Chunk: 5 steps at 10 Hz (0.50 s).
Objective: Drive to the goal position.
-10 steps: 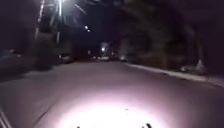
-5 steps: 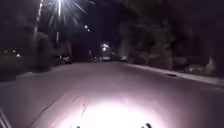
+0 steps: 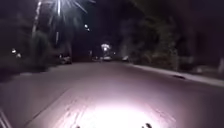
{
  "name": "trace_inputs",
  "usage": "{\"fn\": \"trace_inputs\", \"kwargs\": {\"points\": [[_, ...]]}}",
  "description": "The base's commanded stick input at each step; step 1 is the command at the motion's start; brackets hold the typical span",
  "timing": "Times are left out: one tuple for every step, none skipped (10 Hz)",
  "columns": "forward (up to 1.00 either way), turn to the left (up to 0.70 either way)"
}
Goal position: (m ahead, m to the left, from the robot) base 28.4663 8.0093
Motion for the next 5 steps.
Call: {"fn": "trace_inputs", "kwargs": {"points": [[0.85, 0.0], [0.85, 0.0], [0.85, 0.0], [0.85, 0.0], [0.85, 0.0]]}}
